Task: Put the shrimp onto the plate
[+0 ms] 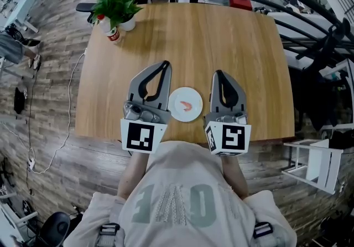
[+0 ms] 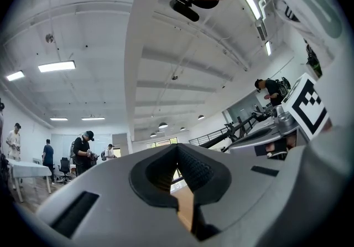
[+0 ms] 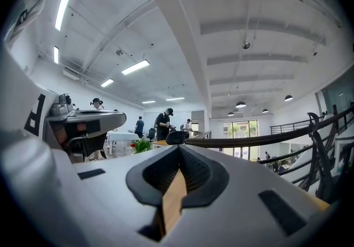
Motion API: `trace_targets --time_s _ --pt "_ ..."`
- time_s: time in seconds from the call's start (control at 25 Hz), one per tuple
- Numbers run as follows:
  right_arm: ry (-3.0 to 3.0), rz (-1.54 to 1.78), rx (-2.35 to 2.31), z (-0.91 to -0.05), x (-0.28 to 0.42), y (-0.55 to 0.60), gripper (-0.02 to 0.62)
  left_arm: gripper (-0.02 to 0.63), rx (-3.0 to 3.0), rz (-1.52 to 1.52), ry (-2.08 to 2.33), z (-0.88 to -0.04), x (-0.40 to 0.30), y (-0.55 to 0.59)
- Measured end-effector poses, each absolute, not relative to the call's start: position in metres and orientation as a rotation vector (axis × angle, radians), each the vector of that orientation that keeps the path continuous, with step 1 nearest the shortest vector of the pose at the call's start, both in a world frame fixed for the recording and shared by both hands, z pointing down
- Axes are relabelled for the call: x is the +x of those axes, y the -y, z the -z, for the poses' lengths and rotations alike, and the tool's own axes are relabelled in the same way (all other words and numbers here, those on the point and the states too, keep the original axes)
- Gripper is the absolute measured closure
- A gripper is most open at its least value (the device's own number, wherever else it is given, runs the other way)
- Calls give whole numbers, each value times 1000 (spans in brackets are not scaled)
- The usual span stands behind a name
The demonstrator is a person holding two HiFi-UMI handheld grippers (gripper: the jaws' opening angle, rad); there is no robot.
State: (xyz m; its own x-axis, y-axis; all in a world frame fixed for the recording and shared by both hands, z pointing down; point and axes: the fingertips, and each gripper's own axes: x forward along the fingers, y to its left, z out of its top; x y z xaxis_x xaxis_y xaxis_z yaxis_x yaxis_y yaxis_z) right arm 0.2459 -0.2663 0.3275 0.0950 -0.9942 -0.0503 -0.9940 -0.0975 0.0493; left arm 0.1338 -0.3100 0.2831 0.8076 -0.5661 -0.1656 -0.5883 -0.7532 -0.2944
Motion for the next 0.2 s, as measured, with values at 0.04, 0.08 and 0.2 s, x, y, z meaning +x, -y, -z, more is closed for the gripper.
trace_targets --time_s 0.04,0.08,0.2 --pt "2115 111 2318 -327 245 266 574 597 -2660 -93 -880 -283 133 310" --pt "2123 113 2311 -327 244 267 574 597 -2659 -90 -883 -283 133 311" --pt "2146 125 2287 -326 239 269 574 597 -2656 -84 -893 -284 131 312"
